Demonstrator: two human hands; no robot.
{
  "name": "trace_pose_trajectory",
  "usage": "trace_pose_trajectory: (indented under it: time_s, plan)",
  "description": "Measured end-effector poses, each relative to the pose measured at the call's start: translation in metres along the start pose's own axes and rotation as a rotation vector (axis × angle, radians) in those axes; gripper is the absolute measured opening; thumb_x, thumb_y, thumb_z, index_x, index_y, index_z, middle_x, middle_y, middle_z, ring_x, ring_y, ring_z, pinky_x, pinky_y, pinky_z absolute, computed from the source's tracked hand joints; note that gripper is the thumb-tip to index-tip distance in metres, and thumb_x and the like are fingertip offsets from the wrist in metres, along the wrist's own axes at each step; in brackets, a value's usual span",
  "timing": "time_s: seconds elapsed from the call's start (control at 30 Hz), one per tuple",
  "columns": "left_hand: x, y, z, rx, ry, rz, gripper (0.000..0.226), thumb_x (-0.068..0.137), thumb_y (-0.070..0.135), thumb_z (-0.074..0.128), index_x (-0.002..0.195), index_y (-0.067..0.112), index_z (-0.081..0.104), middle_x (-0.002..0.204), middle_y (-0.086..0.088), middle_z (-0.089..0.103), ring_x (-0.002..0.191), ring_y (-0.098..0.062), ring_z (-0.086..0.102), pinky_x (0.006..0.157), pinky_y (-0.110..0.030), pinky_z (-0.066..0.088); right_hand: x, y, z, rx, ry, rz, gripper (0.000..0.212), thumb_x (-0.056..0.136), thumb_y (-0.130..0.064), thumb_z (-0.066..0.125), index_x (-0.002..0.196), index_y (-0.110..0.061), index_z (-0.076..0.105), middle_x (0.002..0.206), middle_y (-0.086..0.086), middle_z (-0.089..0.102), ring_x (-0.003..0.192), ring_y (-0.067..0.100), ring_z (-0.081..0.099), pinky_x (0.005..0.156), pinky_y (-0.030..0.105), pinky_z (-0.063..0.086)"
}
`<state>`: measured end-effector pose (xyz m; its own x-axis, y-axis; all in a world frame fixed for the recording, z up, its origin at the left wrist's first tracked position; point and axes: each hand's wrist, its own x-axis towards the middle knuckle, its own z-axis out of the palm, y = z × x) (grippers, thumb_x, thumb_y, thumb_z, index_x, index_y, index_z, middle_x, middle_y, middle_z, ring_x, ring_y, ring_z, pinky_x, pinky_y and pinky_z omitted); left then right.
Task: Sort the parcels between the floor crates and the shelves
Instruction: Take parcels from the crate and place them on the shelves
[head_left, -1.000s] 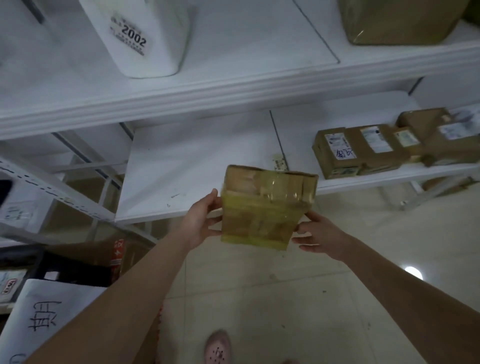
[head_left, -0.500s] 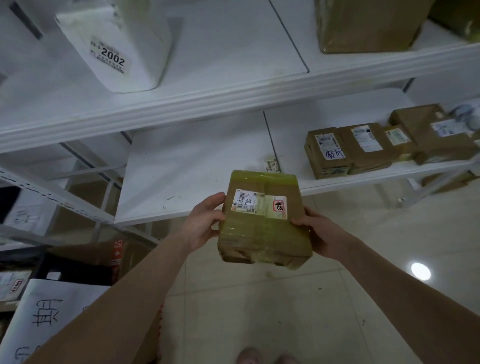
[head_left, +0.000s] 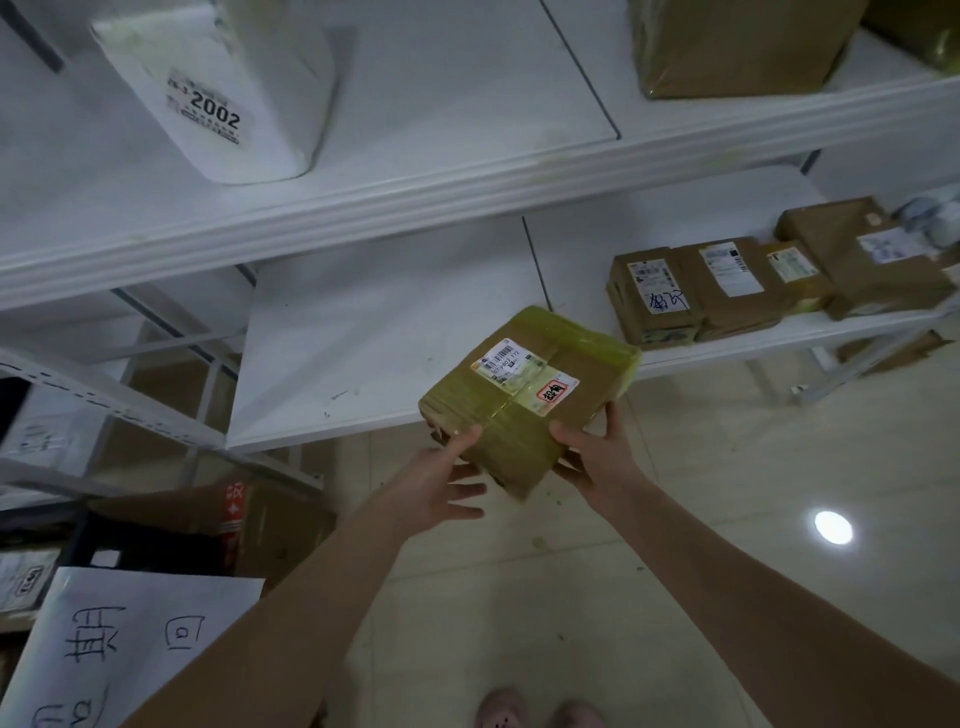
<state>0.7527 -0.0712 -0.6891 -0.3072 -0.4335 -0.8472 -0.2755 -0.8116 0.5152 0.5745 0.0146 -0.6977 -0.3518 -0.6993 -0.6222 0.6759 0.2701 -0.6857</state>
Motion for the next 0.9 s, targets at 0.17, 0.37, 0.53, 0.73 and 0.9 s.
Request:
trace_pose_trajectory:
  time_s: [0.17,0.37,0.53,0.73,0.9]
  plan:
    - [0.007,-0.004,0.012,-0.127,0.032,0.104,0.047,0.077,0.026,0.077,0.118,0.018,0.055,0.123,-0.008,0.06,0.103,-0.033,0.062,0.067,-0.043,0.057,0.0,0.011,0.005,-0.024,-0.053,-0.021,0.094,0.08,0.008,0.066,0.142,-0.049,0.023,0.129,0.006,0.059,0.111,0.024,0.061,0.092,0.044,0.049]
    - [0.004,0.005,-0.026,-0.061,0.132,0.209,0.061,0.077,0.016,0.076,0.128,0.027,0.046,0.114,-0.001,0.061,0.098,-0.027,0.061,0.067,-0.04,0.054,0.005,0.002,-0.012,-0.513,0.235,-0.214,0.085,0.072,-0.017,0.082,0.143,-0.029,0.036,0.135,0.009,0.041,0.117,0.021,0.043,0.091,0.037,0.039]
    - [-0.002,0.003,-0.054,0.045,0.145,0.216,0.068,0.08,0.009,0.073,0.137,0.029,0.041,0.107,0.003,0.064,0.095,-0.02,0.062,0.07,-0.038,0.051,0.019,-0.008,-0.009,-1.084,0.168,-0.27,0.101,0.072,-0.038,0.08,0.151,-0.022,0.019,0.149,0.008,0.034,0.134,0.03,0.037,0.106,0.046,0.035]
    - [-0.008,-0.009,-0.076,0.006,0.164,0.24,0.07,0.08,0.007,0.072,0.14,0.023,0.04,0.109,0.001,0.064,0.095,-0.02,0.062,0.068,-0.037,0.051,0.026,0.004,0.007,-1.146,0.134,-0.22,0.09,0.069,-0.034,0.082,0.143,-0.015,0.035,0.139,0.01,0.048,0.129,0.029,0.045,0.106,0.046,0.038]
    - [-0.013,-0.015,-0.091,-0.013,0.199,0.293,0.065,0.08,0.006,0.072,0.137,0.013,0.043,0.114,-0.006,0.063,0.102,-0.024,0.062,0.081,-0.039,0.052,0.023,0.014,0.021,-1.08,0.164,-0.227,0.064,0.069,-0.026,0.083,0.124,-0.015,0.054,0.122,0.009,0.058,0.107,0.024,0.055,0.093,0.04,0.045]
